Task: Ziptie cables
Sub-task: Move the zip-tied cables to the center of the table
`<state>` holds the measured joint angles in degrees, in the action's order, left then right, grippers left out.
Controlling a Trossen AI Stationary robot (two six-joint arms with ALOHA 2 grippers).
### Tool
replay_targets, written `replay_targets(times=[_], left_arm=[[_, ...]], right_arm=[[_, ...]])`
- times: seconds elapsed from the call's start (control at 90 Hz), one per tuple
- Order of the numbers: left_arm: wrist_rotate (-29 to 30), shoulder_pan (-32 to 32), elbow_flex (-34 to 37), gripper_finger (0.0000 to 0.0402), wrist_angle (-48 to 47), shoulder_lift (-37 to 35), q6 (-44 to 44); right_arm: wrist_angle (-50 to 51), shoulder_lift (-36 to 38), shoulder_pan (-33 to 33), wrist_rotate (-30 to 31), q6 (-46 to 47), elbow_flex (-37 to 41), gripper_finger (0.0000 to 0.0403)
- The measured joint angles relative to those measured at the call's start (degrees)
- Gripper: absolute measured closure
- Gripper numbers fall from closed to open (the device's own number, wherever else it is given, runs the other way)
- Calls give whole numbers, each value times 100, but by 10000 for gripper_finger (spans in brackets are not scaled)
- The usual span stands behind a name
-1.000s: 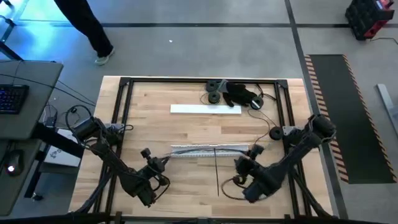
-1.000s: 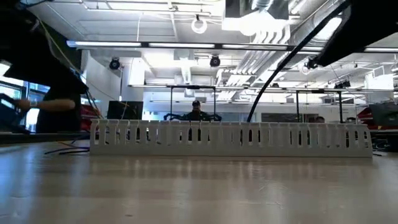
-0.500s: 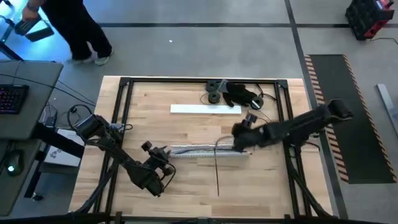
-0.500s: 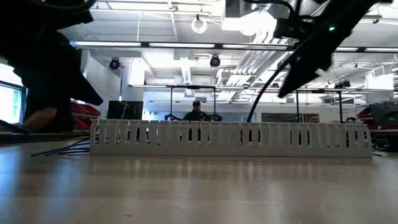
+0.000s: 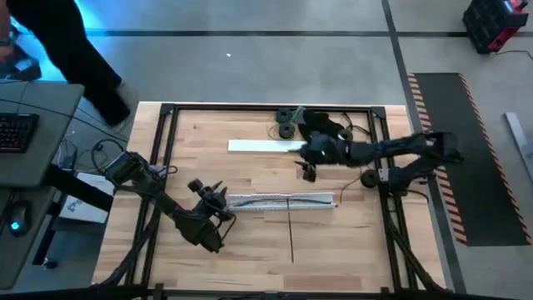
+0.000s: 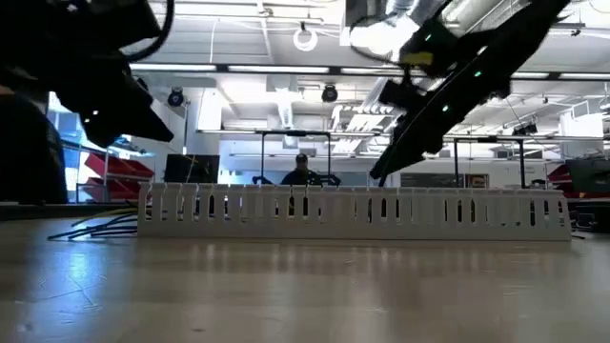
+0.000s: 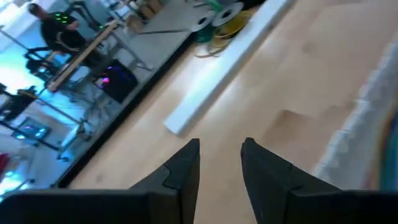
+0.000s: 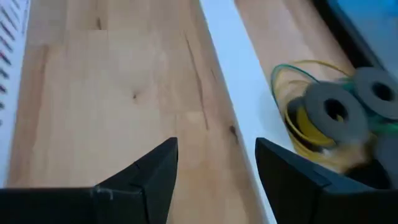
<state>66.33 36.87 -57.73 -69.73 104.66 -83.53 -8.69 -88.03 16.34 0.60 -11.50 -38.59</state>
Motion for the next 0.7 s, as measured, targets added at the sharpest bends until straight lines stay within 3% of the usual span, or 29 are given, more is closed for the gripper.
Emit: replay_targets(times=[0.156, 0.389, 0.7], left_arm=[[-255, -172, 274, 302, 112, 2, -288], [-529, -152, 621, 302, 548, 7, -711], [-591, -154, 649, 302, 1099, 7, -304]], right_arm=[[-27, -981, 605, -940, -454, -610, 156], [208, -1805, 955, -778, -1265, -1202, 91], [317, -1814, 1414, -963, -1196, -1046, 84]])
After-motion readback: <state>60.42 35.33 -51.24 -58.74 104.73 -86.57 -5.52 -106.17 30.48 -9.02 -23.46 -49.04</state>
